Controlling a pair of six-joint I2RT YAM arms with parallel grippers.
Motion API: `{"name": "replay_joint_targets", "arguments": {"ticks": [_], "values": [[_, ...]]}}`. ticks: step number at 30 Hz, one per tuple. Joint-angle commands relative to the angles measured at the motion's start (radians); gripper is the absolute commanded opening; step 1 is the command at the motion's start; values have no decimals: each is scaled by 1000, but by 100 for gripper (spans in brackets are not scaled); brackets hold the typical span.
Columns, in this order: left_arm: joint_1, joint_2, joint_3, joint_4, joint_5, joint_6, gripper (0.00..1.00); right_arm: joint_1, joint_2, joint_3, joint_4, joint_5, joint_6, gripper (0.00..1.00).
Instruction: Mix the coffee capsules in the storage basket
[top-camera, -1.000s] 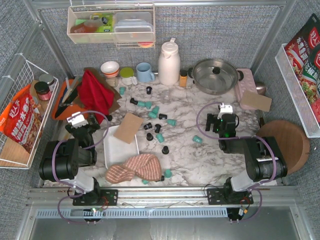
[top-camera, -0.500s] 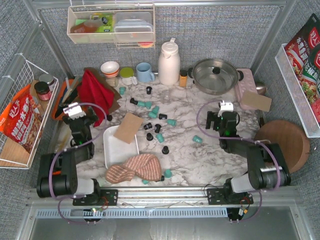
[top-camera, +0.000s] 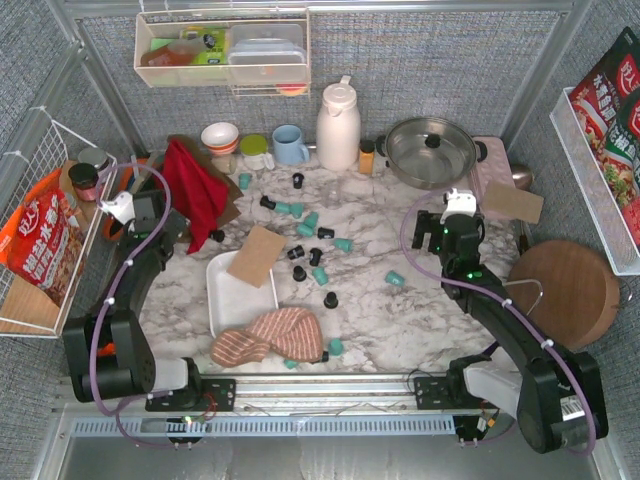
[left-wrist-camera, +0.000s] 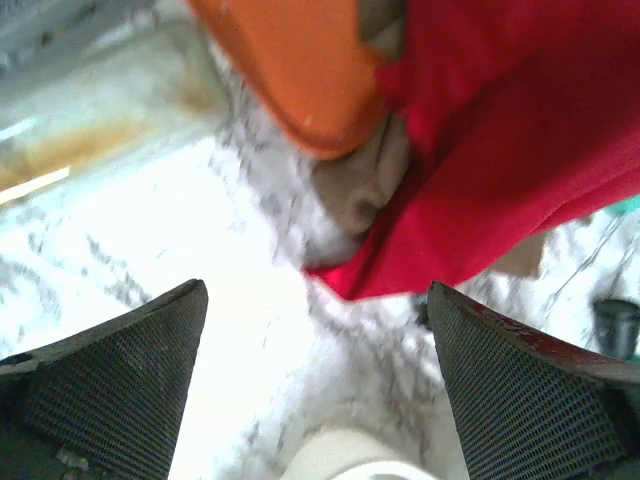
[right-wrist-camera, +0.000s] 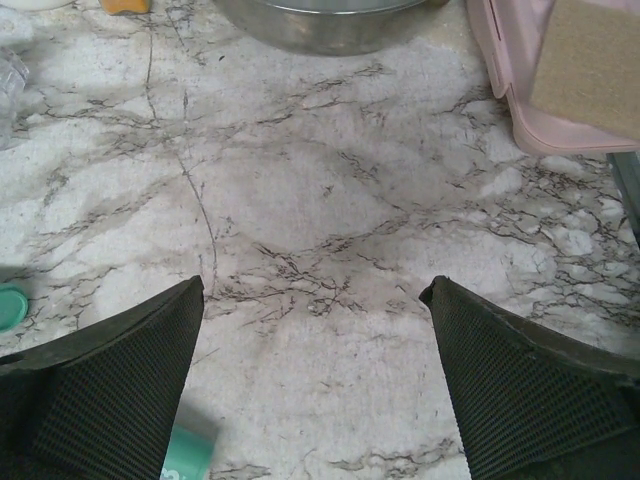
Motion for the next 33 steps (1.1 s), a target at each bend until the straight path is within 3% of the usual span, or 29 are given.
{"name": "replay_joint_targets", "arguments": {"ticks": [1, 4, 10, 12, 14, 21, 26, 33], "values": [[-5, -70, -31, -185, 100, -58, 96, 10, -30, 4, -35, 18, 5, 99], [-40, -159, -85, -92, 182, 27, 92, 11, -27, 11, -36, 3, 5, 99], [-206, -217, -75, -52, 235, 147, 92, 24, -1, 30, -36, -59, 8, 99], [-245, -207, -69, -29, 280, 185, 92, 32, 9, 37, -35, -69, 3, 99], [-275, -182, -62, -1, 337, 217, 99, 39, 20, 44, -39, -69, -5, 99], [-313, -34, 15, 57, 498, 408, 99, 49, 54, 61, -47, -78, -8, 99], [-313, 117, 100, 3, 655, 535, 79, 54, 70, 73, -57, -87, -18, 99], [-313, 199, 113, -12, 690, 571, 78, 60, 77, 86, -69, -123, -26, 99]]}}
